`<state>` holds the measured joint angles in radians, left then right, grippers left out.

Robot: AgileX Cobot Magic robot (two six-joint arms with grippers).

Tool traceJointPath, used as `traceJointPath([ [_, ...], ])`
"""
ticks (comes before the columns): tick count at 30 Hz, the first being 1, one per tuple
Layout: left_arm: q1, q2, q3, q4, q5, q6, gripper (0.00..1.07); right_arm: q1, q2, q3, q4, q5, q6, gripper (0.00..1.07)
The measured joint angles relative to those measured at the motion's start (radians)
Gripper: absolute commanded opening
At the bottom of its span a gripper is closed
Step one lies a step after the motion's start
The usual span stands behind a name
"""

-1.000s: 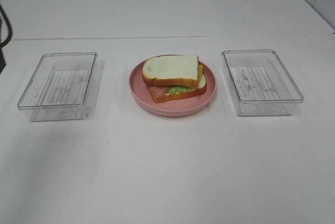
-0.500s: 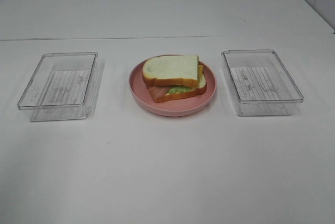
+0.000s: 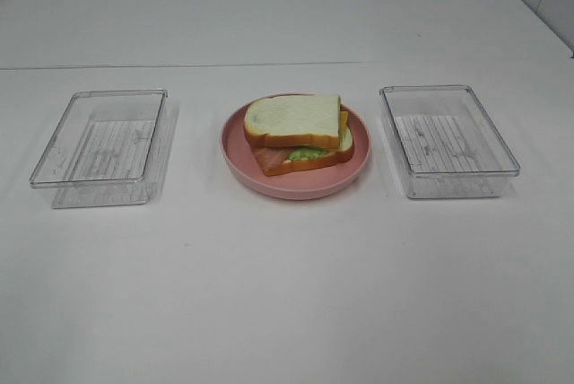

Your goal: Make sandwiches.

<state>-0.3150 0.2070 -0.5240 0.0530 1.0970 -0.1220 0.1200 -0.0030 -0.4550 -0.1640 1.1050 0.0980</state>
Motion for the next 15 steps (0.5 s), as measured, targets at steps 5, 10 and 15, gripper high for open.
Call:
traceJointPath([
  [5,0.0,-0.025,0.002,-0.044,-0.006,0.078,1.01,0.0,0.0,0.0,0.0,0.0,0.0,0.99],
  [10,0.0,-0.025,0.002,-0.053,-0.015,0.088,1.01,0.0,0.0,0.0,0.0,0.0,0.0,0.99],
  [15,0.001,-0.031,0.002,-0.053,-0.016,0.088,1.01,0.0,0.0,0.0,0.0,0.0,0.0,0.99],
])
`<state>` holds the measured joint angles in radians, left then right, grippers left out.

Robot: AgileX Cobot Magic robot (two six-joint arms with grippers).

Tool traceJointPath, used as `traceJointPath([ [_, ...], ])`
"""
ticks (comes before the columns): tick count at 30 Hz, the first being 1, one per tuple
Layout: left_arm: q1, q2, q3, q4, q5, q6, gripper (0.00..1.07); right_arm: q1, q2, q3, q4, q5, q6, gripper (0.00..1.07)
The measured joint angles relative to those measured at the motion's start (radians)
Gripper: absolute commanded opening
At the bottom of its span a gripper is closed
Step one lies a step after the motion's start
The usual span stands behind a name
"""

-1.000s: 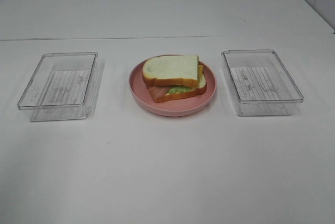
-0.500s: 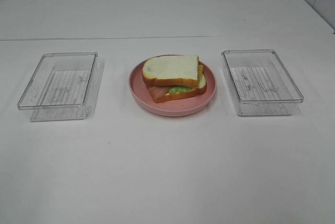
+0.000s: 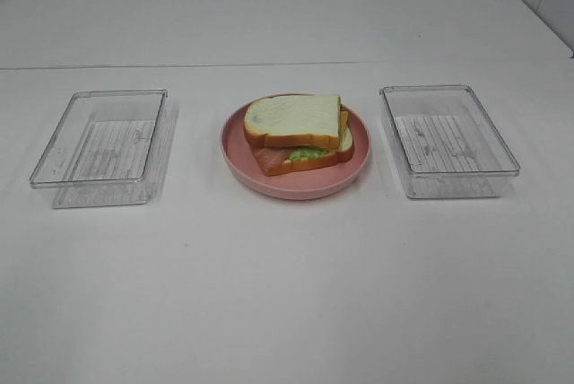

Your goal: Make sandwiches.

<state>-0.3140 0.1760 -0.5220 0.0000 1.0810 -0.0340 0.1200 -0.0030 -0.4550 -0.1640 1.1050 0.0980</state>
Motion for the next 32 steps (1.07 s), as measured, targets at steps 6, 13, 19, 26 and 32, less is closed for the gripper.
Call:
traceJointPath([
  [6,0.072,-0.046,0.0,0.0,-0.001,0.0,1.01,0.0,0.0,0.0,0.0,0.0,0.0,0.99],
  [13,0.294,-0.178,0.001,0.0,0.0,0.0,1.01,0.0,0.0,0.0,0.0,0.0,0.0,0.99],
  [19,0.328,-0.181,0.003,0.0,-0.001,0.0,1.01,0.0,0.0,0.0,0.0,0.0,0.0,0.99],
  [26,0.328,-0.181,0.003,0.0,-0.001,0.0,1.01,0.0,0.0,0.0,0.0,0.0,0.0,0.99],
  [32,0.328,-0.181,0.003,0.0,-0.001,0.0,1.01,0.0,0.0,0.0,0.0,0.0,0.0,0.99],
])
